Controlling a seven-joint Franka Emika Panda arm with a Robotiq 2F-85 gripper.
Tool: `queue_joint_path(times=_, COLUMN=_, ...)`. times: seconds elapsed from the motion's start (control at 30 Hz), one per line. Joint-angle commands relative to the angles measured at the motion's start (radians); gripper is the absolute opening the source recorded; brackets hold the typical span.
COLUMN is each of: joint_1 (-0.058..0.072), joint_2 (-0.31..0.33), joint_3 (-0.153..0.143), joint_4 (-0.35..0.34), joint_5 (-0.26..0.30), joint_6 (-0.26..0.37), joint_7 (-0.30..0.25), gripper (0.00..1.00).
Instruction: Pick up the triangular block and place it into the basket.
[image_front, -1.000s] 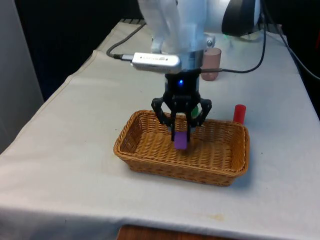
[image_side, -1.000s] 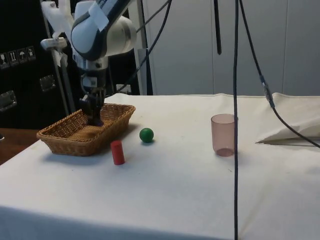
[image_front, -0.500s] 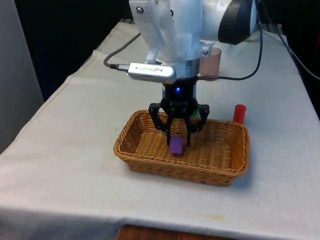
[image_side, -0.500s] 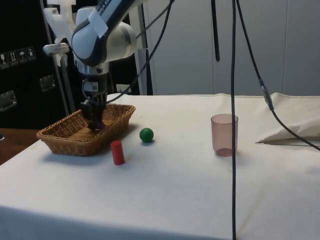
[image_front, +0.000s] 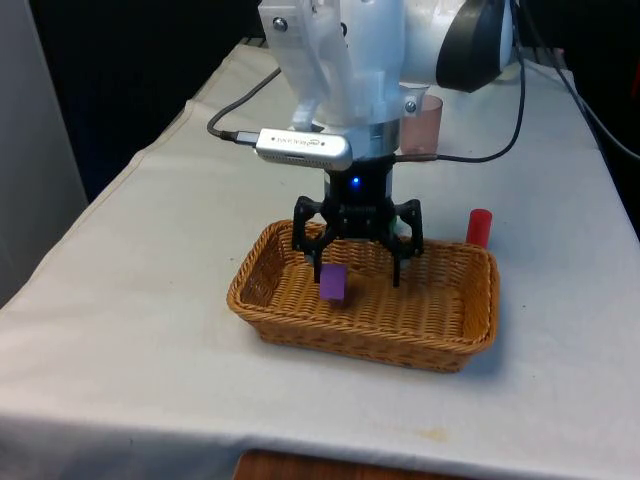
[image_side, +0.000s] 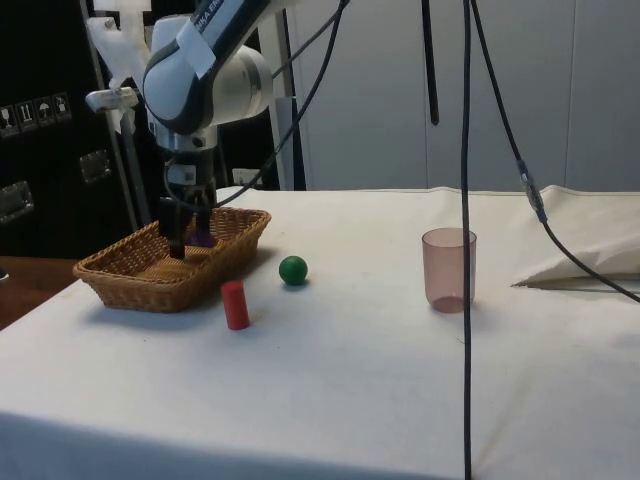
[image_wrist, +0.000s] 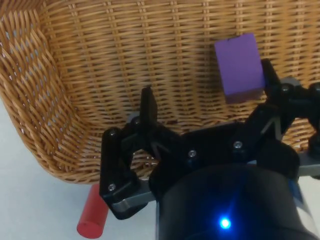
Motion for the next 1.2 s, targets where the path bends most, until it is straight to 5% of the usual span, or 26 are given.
queue_joint_path(times=0.0, joint_1=0.000, joint_2=-0.002, joint_3=0.002, joint_4=0.003, joint_5=0.003, joint_6=-0.001, joint_7=0.003, gripper=1.00)
queue_joint_path(times=0.27, joint_1=0.018, joint_2=-0.036, joint_3=0.005, joint_4=-0.022, joint_5=0.004, joint_6=-0.006, joint_7=0.026, gripper=1.00)
queue_joint_path(times=0.6, joint_1=0.016, joint_2=-0.057, joint_3=0.014, joint_4=-0.048, joint_5=0.000, joint_6=-0.009, joint_7=0.033, gripper=1.00)
queue_joint_path(times=1.17, joint_1=0.028, joint_2=-0.234, joint_3=0.002, joint_4=-0.144, joint_5=-0.044, joint_6=-0.072, joint_7=0.041, gripper=1.00)
